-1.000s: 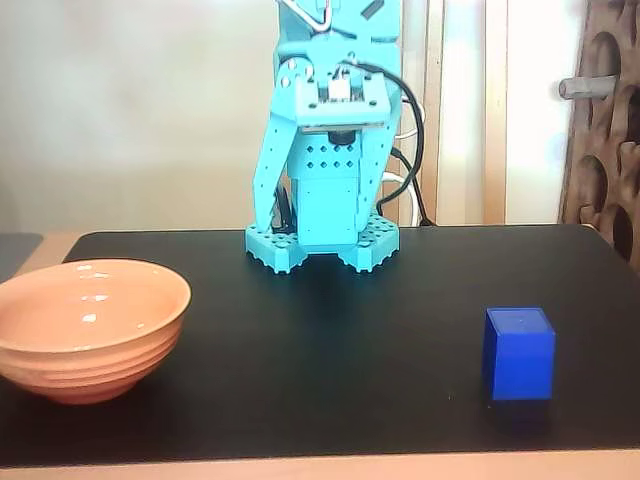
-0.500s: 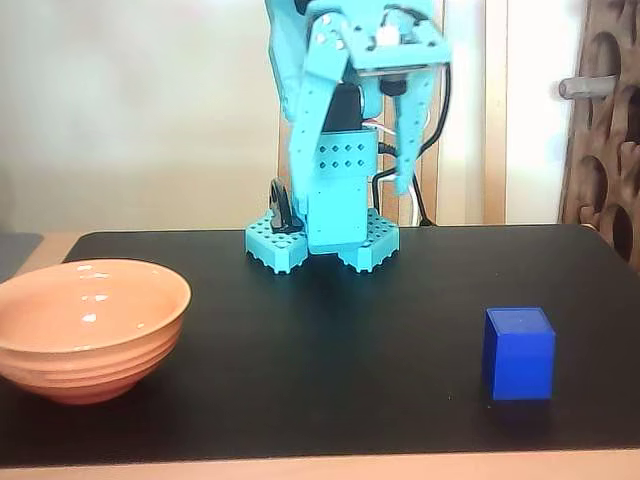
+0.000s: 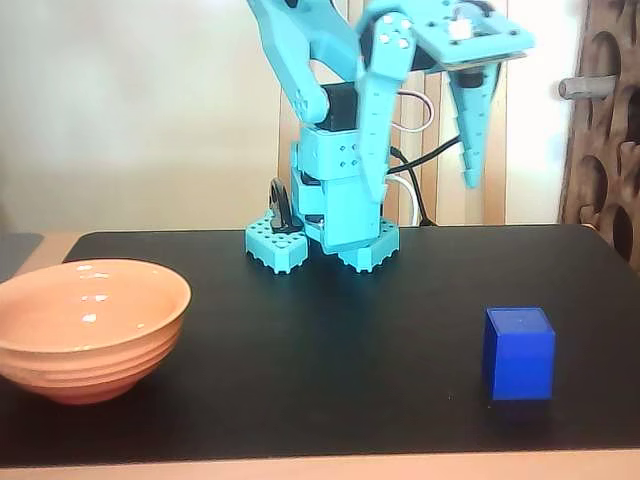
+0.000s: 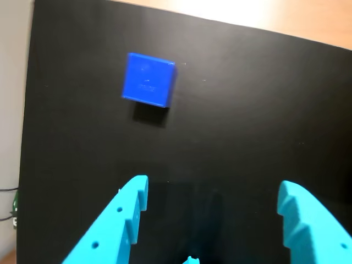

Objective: Place the blue cube in the orange bowl.

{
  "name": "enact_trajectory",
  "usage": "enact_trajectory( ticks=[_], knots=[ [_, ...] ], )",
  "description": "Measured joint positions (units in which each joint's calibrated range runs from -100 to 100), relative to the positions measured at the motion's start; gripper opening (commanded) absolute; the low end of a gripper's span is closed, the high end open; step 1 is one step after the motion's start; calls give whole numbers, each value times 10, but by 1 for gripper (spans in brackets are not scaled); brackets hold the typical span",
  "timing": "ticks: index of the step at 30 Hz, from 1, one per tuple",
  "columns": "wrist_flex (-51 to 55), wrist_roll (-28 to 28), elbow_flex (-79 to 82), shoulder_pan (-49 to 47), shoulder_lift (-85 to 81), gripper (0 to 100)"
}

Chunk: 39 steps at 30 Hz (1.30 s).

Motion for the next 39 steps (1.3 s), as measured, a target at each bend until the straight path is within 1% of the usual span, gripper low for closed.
enact_trajectory(
  ticks=[14, 22, 39],
  knots=[
    [-114, -52, 0, -95, 32, 27],
    [-159, -56, 0, -100, 57, 27],
    [-181, -57, 0, -88, 122, 27]
  ],
)
